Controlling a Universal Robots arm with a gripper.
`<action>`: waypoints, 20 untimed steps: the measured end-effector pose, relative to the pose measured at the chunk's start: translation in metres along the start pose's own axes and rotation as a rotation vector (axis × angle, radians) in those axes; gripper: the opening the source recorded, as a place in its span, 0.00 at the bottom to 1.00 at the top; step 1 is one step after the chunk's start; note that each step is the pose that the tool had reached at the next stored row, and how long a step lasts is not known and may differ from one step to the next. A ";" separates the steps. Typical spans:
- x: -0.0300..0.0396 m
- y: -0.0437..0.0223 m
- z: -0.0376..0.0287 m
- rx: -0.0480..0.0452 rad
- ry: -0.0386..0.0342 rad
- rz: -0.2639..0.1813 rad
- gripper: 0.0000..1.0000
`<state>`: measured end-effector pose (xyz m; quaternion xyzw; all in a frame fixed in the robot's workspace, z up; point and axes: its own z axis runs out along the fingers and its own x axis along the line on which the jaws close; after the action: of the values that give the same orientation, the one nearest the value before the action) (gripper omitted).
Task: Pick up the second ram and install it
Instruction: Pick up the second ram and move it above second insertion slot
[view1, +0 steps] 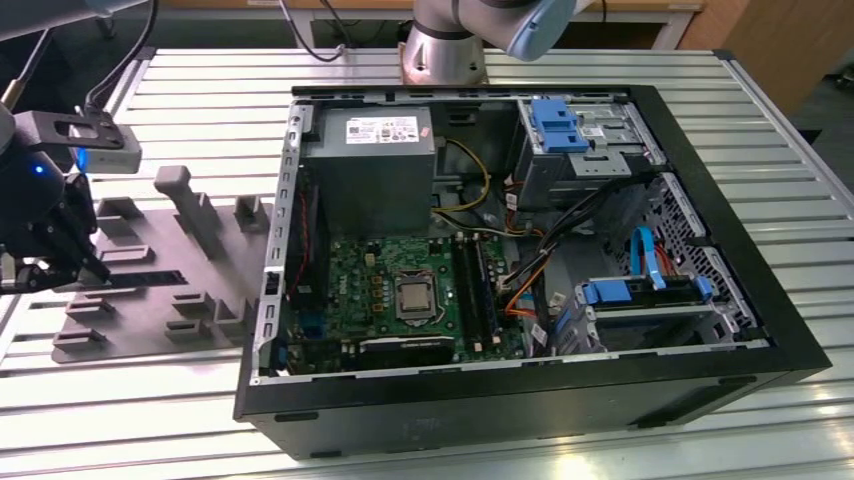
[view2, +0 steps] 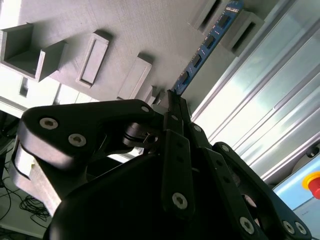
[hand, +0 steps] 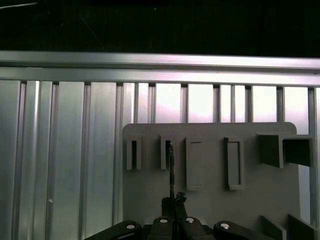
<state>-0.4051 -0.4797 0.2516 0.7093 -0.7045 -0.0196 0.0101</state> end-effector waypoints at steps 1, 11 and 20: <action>0.0000 0.0000 -0.0005 0.0000 -0.0001 0.000 0.12; -0.0001 0.0002 -0.0054 0.0001 -0.0001 0.000 0.12; -0.0001 0.0004 -0.0096 0.0000 0.0000 0.000 0.12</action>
<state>-0.4050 -0.4797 0.2613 0.7093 -0.7045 -0.0196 0.0101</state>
